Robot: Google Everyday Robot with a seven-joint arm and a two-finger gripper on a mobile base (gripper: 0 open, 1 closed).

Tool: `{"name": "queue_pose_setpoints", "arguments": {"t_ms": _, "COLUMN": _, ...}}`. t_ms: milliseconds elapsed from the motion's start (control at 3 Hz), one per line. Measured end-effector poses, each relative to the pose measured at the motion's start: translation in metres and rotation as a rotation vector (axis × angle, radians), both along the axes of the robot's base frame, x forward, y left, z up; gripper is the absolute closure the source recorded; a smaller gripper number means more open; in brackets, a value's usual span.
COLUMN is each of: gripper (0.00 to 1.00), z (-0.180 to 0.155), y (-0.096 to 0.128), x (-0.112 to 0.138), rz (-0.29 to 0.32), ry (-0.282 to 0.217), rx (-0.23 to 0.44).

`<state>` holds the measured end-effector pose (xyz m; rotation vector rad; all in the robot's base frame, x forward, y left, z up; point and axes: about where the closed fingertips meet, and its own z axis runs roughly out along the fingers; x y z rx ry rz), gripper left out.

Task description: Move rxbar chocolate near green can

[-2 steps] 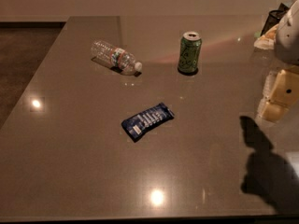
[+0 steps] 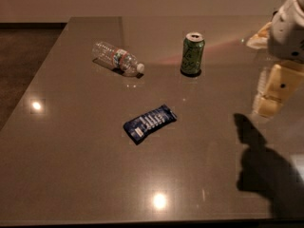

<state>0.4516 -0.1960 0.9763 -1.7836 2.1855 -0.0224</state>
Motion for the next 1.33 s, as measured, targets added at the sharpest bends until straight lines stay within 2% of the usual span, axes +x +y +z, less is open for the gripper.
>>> {"name": "queue_pose_setpoints", "arguments": {"t_ms": 1000, "gripper": 0.00, "z": -0.030, "y": 0.069, "x": 0.021, "rz": 0.179, "ry": 0.063, "rx": 0.057}}
{"name": "queue_pose_setpoints", "arguments": {"t_ms": 1333, "gripper": 0.00, "z": -0.030, "y": 0.069, "x": 0.021, "rz": 0.179, "ry": 0.063, "rx": 0.057}}
